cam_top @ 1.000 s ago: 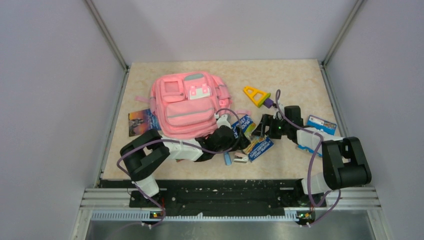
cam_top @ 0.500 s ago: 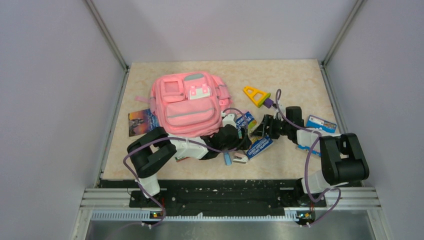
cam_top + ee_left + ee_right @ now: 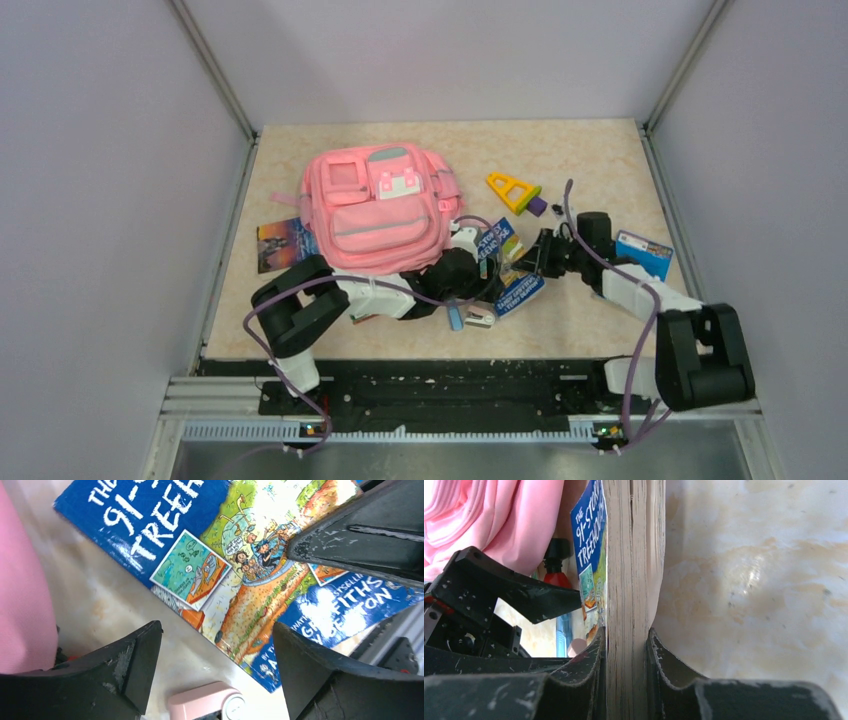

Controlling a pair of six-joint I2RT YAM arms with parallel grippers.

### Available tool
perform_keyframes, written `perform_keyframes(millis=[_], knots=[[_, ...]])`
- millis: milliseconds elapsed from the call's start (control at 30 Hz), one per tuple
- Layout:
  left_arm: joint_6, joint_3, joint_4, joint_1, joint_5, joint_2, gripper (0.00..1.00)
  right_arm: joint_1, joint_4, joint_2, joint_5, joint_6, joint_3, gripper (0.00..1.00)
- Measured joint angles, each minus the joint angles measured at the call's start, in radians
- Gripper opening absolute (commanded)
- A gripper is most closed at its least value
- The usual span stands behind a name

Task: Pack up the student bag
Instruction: Pick up the book from the center of the board.

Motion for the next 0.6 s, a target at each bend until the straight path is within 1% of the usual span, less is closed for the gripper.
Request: perform_keyframes(millis=[67,167,333,367,467,600], knots=[[0.043,0.004,-0.009,0.000,0.009,-0.052,0.87,0.000,-0.044,-0.100,0.048,0.008,0.001,0.00],[0.101,0.011,-0.016,0.000,0.010,-0.174,0.89,0.000,-0.092,-0.278,0.114,0.026,0.004,0.00],[0.150,0.002,-0.005,0.002,0.001,-0.435,0.92,0.000,-0.089,-0.491,0.134,0.072,0.011,0.00],[0.150,-0.010,0.005,0.004,0.000,-0.495,0.92,0.000,-0.076,-0.522,0.128,0.087,0.011,0.00],[0.145,-0.044,0.018,0.020,0.016,-0.604,0.93,0.000,0.015,-0.581,0.082,0.151,0.009,0.00],[0.120,-0.099,0.010,0.051,0.048,-0.678,0.95,0.016,0.164,-0.614,0.016,0.240,0.009,0.00]])
